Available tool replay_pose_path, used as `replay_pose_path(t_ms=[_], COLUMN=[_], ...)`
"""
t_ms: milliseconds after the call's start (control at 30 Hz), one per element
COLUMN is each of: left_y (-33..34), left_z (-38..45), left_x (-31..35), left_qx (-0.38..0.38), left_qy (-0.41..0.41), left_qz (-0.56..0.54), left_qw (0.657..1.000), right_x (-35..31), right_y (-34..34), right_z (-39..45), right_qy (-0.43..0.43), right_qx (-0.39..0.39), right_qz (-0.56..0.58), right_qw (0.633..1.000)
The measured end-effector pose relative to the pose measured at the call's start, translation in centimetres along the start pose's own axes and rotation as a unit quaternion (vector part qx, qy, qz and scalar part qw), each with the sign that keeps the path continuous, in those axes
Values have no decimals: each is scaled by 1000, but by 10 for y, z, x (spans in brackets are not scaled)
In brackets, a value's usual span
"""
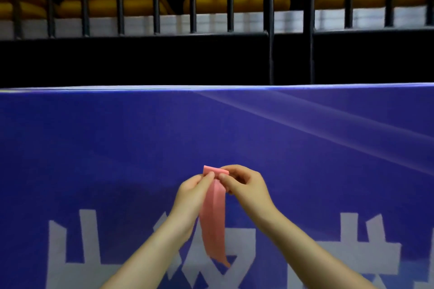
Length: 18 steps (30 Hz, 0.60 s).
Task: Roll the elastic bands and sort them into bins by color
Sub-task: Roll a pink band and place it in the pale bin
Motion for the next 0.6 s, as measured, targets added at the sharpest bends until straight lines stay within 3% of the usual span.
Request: replay_pose_path(t_ms=[367,600], left_y=[-46,-72], left_z=[-16,-32], left_x=[5,3], left_qx=[-61,-109], left_qy=[-13,-21], left_qz=[-57,-83], left_qw=[996,990], right_x=[-26,-39], right_y=[41,68], right_z=[-8,-20], right_qy=[-23,-56], right_qx=[-16,-14], right_qz=[-16,-94], right_qw=[999,994])
Point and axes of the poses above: each hand's wrist, its own z-axis towards the middle knuckle, its own y-axis out of the palm, x = y × z, the point moved 6 cm from there along z, towards the middle knuckle, and after that the axes turned 10 degrees about -y, right-handed, at the moved point
